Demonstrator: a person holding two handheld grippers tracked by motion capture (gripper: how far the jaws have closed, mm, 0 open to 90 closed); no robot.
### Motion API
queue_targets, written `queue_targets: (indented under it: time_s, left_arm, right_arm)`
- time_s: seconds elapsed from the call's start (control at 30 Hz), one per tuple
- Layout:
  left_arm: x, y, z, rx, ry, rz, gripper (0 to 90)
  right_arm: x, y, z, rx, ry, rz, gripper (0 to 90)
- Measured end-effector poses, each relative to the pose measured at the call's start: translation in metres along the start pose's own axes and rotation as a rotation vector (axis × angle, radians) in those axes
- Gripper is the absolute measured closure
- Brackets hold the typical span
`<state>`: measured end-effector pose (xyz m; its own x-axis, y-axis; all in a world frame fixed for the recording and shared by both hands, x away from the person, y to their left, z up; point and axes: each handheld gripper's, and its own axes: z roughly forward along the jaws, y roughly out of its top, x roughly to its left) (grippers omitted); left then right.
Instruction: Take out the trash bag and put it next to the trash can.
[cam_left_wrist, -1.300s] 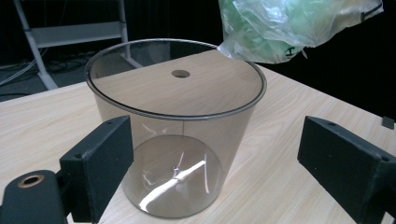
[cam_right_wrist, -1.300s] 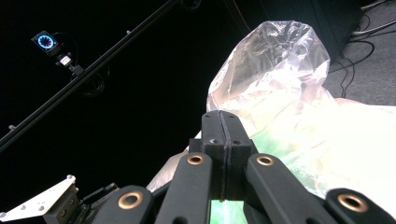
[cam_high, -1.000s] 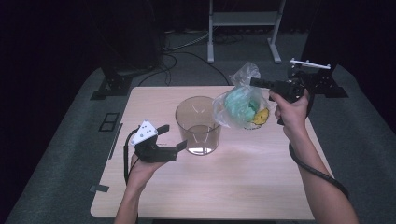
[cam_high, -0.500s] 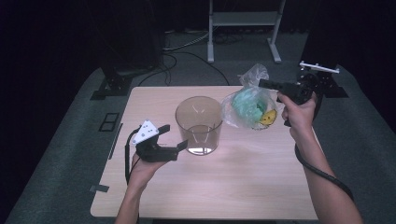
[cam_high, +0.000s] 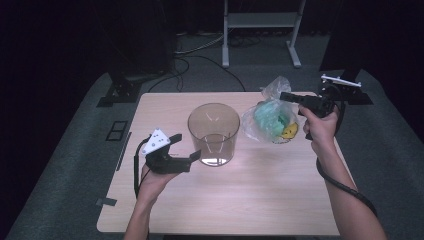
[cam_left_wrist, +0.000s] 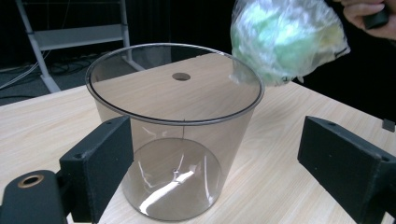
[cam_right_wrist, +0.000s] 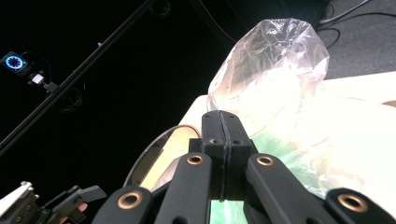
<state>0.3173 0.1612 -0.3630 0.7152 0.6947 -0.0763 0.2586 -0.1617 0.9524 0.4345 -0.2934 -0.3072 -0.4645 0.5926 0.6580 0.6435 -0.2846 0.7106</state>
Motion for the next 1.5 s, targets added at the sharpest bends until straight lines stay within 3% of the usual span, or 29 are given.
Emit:
queue_targets:
  time_s: [0.3, 0.7, 1.07, 1.17, 1.23, 1.3, 1.5]
  left_arm:
    - [-0.002, -0.001, 0.001, 0.004, -0.004, 0.005, 9.3]
    - [0.000, -0.002, -0.001, 0.006, -0.003, 0.002, 9.3]
    - [-0.001, -0.001, -0.003, 0.001, -0.005, 0.004, 9.3]
    - [-0.001, -0.001, -0.002, 0.001, -0.007, 0.005, 9.3]
    - [-0.001, -0.002, -0.001, 0.001, -0.007, 0.003, 9.3]
    - [0.000, -0.002, -0.001, 0.009, -0.007, 0.003, 9.3]
    - [-0.002, -0.002, -0.001, 0.007, -0.012, 0.007, 9.3]
  right_arm:
    - [-0.019, -0.014, 0.008, 0.035, -0.024, 0.025, 90.0]
    - [-0.037, -0.048, 0.043, 0.142, -0.076, 0.025, 90.0]
    - [-0.041, -0.064, 0.057, 0.194, -0.083, 0.016, 89.1]
    - [-0.040, -0.066, 0.059, 0.202, -0.080, 0.007, 84.1]
    - [-0.038, -0.065, 0.059, 0.202, -0.069, 0.000, 75.9]
    - [-0.035, -0.064, 0.058, 0.187, -0.066, -0.023, 65.2]
    - [-0.027, -0.057, 0.050, 0.143, -0.089, -0.076, 50.8]
